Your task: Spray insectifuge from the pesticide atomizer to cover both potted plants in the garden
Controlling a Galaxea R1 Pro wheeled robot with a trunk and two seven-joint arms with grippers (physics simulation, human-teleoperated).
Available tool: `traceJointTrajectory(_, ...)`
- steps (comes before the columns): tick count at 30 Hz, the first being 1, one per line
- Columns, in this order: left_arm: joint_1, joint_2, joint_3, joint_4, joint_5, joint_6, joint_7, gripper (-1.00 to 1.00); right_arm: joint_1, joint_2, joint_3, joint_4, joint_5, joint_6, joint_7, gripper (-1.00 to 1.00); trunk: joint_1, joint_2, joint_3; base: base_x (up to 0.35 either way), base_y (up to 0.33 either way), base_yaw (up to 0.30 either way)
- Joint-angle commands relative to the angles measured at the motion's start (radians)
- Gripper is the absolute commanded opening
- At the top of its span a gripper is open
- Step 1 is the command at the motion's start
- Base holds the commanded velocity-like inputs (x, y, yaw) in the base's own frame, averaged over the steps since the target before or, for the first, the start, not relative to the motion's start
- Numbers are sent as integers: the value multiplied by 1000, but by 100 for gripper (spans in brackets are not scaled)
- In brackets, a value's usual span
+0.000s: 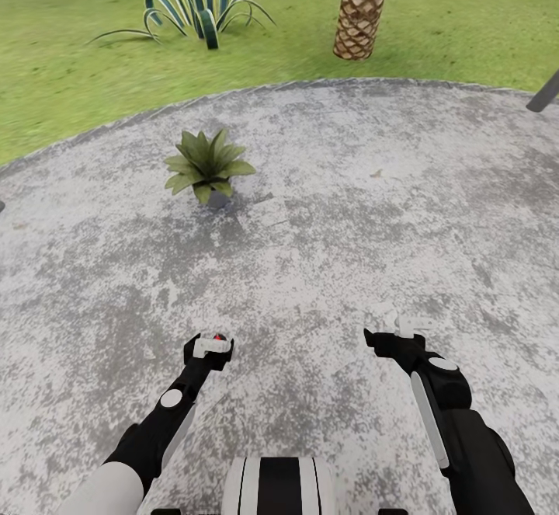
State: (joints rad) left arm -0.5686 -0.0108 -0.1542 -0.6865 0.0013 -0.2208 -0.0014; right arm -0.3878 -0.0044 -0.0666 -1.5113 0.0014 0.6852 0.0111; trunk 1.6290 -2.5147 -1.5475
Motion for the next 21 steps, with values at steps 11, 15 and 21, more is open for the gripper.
traceJointTrajectory(11, -1, 0, -1, 1, 0, -3, 0, 100, 0, 0, -1, -3, 0, 5, 1, 100, 0, 0, -7, 0, 0, 8)
traceJointTrajectory(15, -1, 0, -1, 0, 0, -3, 0, 100, 0, 0, -1, -4, 0, 6, 1, 100, 0, 0, -8, 0, 0, 0)
traceJointTrajectory(21, -1, 0, -1, 1, 0, -3, 0, 100, 0, 0, -1, -7, 0, 6, 1, 100, 0, 0, -8, 0, 0, 0)
